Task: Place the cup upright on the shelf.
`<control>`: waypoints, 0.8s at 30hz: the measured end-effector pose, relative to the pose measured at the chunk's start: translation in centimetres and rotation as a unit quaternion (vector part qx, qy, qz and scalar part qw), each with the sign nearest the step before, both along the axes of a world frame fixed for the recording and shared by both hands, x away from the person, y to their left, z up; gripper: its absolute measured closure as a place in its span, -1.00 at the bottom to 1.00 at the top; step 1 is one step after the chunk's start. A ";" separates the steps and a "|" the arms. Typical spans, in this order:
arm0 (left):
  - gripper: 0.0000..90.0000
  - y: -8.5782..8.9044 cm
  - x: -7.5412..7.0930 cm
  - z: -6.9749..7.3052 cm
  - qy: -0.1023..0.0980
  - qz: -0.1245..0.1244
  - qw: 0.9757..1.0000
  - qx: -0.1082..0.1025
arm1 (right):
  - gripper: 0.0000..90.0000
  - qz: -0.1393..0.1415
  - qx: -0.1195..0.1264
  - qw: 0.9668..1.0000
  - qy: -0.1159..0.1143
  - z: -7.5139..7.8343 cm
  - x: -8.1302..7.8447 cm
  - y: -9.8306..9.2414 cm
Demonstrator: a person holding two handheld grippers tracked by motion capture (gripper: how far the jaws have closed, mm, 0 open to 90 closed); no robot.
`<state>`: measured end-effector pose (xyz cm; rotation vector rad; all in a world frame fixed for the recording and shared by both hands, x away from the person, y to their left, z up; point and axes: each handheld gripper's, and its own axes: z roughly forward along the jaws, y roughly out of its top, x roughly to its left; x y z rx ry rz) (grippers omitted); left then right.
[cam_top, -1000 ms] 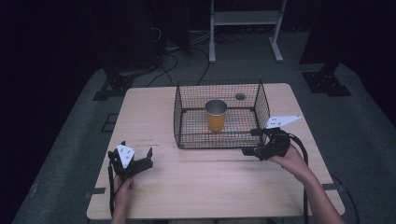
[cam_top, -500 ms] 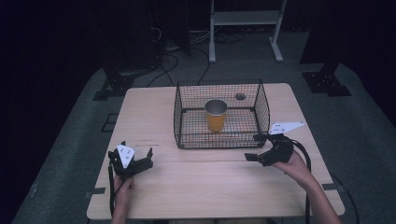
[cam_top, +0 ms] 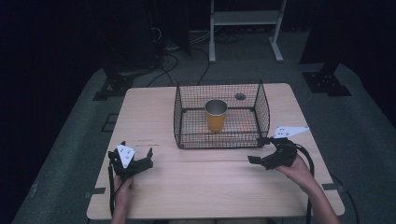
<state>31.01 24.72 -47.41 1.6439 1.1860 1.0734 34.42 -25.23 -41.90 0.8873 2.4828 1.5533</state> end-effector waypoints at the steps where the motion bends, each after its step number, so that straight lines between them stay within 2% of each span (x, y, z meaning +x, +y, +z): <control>1: -1.00 0.0 0.0 0.0 0.000 0.000 1.000 0.000 | -0.94 -0.001 0.000 1.000 0.000 -0.1 -0.1 -0.1; 21: -1.00 0.0 0.0 0.0 0.000 0.001 1.000 0.000 | -0.94 -0.016 0.009 1.000 -0.001 -1.4 -1.8 -1.2; 24: -1.00 0.0 0.0 0.0 0.000 0.001 1.000 0.000 | -0.94 -0.020 0.022 1.000 0.001 -2.0 -2.5 -1.4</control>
